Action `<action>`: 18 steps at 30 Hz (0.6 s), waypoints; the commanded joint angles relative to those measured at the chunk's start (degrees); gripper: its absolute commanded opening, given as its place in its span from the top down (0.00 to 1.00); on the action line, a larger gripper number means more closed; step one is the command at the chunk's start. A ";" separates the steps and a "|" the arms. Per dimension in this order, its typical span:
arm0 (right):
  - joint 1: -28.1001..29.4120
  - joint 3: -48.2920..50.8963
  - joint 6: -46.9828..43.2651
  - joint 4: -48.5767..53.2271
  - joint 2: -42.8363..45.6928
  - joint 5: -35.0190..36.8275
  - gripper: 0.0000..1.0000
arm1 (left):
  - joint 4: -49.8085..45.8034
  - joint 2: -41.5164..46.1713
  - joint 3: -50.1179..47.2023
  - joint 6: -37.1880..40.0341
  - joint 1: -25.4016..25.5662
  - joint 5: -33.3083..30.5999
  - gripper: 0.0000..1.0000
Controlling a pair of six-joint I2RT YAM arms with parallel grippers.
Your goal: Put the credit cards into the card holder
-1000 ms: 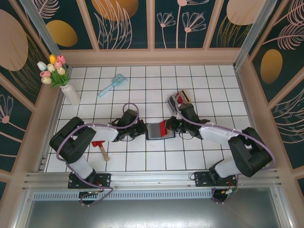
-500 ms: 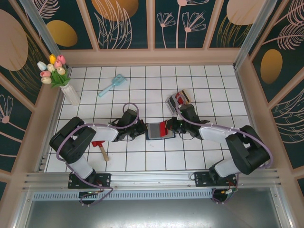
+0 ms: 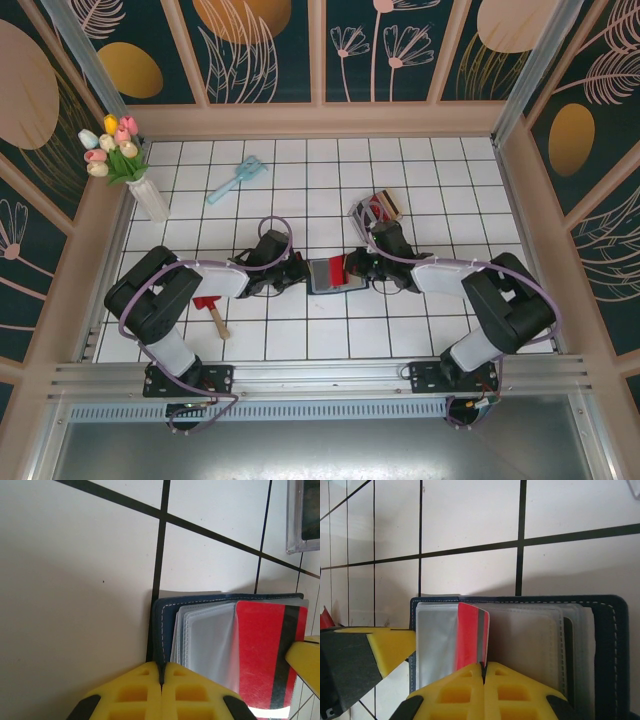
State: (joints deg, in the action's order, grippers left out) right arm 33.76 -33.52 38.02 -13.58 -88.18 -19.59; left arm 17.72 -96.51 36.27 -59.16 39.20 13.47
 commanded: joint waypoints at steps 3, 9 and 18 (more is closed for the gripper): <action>1.39 -1.27 -0.58 0.65 -2.12 -2.50 1.00 | -2.30 -1.32 0.90 0.98 0.00 -0.10 1.00; 0.27 -1.77 -2.58 6.09 0.31 -1.04 1.00 | -2.58 -1.32 1.10 1.06 0.07 -0.19 1.00; -0.91 -0.93 -4.01 9.50 2.53 -3.02 1.00 | -2.73 -1.31 1.13 1.03 0.08 -0.29 1.00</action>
State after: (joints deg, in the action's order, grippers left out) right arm 32.97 -34.76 35.83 -8.29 -85.89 -21.10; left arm 17.50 -96.57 36.56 -59.16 39.20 13.45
